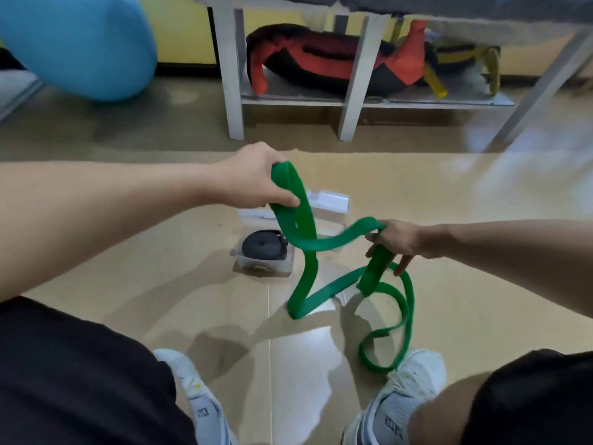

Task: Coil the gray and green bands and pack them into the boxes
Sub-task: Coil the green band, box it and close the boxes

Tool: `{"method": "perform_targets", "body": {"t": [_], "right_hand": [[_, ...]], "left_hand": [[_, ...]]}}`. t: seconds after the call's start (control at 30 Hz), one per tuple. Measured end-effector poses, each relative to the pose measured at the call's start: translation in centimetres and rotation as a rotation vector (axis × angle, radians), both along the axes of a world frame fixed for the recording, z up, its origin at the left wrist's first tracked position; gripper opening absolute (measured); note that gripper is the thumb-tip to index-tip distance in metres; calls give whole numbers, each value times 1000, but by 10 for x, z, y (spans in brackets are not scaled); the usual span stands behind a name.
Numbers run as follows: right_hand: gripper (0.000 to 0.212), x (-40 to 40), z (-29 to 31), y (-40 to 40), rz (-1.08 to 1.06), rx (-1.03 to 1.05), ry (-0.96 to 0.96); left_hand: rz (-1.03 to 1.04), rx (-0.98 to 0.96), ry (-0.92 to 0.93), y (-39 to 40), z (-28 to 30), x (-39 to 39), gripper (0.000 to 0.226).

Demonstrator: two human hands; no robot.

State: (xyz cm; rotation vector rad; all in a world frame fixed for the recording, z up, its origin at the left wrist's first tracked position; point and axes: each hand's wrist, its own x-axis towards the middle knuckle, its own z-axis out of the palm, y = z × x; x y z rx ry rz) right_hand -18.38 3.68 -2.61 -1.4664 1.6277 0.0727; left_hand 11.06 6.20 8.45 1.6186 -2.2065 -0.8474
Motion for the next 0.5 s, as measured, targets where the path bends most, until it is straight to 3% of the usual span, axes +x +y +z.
{"method": "perform_targets", "body": {"t": [0.07, 0.1, 0.17, 0.23, 0.4, 0.5], "right_hand": [[13, -1, 2, -8, 159, -90, 46], [25, 0, 2, -10, 272, -114, 75], [84, 5, 0, -10, 487, -100, 163], [118, 14, -6, -8, 626, -128, 182], [115, 48, -15, 1, 789, -61, 31], [90, 53, -17, 6, 725, 190, -95]], "left_hand": [[7, 33, 79, -1, 2, 2, 14], [11, 51, 157, -1, 7, 1, 15], [-6, 135, 347, -1, 18, -4, 19], [-79, 276, 520, 4, 28, -11, 27], [-187, 535, 895, 12, 39, -26, 24], [-95, 519, 1065, 8, 46, -23, 29]]}}
